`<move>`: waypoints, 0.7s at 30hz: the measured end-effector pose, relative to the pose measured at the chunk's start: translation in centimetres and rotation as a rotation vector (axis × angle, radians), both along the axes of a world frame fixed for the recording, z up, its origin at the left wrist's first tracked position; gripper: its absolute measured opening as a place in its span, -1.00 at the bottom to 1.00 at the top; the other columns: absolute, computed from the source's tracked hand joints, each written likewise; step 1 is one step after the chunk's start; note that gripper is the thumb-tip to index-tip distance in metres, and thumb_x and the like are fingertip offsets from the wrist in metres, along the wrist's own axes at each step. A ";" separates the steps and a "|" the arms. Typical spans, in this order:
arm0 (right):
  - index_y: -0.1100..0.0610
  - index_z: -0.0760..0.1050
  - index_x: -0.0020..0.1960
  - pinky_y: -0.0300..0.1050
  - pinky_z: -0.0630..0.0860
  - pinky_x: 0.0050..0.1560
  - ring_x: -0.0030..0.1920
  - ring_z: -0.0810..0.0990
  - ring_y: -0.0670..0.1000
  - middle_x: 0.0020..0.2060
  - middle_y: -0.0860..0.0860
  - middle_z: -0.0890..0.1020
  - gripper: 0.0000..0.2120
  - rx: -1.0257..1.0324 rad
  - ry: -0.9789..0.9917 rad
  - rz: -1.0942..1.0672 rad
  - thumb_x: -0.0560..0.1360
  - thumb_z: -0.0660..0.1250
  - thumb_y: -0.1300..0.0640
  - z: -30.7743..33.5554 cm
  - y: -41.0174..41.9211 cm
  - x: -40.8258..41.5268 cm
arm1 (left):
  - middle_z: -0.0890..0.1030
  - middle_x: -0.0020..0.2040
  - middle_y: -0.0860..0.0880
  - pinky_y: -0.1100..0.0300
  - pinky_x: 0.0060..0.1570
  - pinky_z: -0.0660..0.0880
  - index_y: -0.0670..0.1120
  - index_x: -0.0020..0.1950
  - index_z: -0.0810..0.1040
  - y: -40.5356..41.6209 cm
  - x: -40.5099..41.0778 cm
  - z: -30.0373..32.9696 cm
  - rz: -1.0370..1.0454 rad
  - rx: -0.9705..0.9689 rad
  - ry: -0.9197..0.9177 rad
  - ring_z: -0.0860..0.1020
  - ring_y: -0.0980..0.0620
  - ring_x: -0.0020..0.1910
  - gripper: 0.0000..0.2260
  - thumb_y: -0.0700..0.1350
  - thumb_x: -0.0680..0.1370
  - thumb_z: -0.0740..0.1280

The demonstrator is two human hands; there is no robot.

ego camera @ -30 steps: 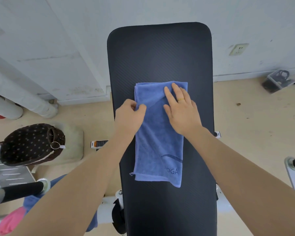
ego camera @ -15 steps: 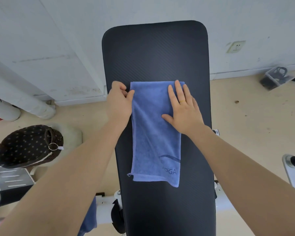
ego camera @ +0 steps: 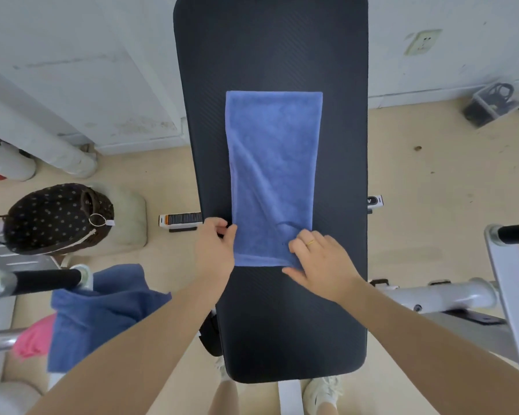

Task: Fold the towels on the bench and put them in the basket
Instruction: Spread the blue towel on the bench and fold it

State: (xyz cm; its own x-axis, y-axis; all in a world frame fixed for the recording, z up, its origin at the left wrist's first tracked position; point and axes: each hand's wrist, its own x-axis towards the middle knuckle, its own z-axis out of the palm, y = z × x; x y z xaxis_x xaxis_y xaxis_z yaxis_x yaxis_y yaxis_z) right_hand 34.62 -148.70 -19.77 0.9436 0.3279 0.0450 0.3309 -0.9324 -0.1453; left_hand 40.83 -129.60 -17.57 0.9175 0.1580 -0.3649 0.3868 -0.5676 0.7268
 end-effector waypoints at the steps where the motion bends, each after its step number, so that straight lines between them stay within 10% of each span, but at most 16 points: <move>1: 0.12 0.52 -0.12 -0.13 0.47 -0.39 -0.32 0.55 0.05 -0.24 0.03 0.56 -0.63 -0.038 0.021 0.022 0.25 0.48 -0.12 -0.2 0.3 -0.8 | 0.52 -0.14 0.01 0.25 -0.18 0.40 -0.17 0.08 0.47 0.1 -0.9 -0.3 0.007 0.004 0.017 0.50 0.06 -0.17 -0.85 -0.12 0.58 0.25; 11: 0.12 0.53 -0.29 -0.26 0.29 -0.54 -0.52 0.44 0.02 -0.42 0.01 0.51 -0.54 -0.154 0.048 -0.003 -0.15 0.51 0.37 0.7 -0.6 -2.1 | 0.45 -0.28 0.06 0.37 -0.34 0.32 -0.11 -0.09 0.41 -0.4 -3.9 -0.3 -0.049 0.034 0.026 0.42 0.13 -0.30 -0.88 -0.08 0.57 0.25; 21: 0.14 0.55 -0.17 -0.21 0.45 -0.34 -0.22 0.55 0.03 -0.18 0.03 0.60 -0.66 0.066 -0.149 -0.050 0.11 0.55 0.29 0.6 1.4 -0.5 | 0.46 -0.20 -0.03 0.26 -0.31 0.37 -0.14 0.05 0.40 1.7 -3.8 -1.5 -0.137 0.162 0.118 0.46 0.01 -0.20 -0.86 -0.13 0.55 0.29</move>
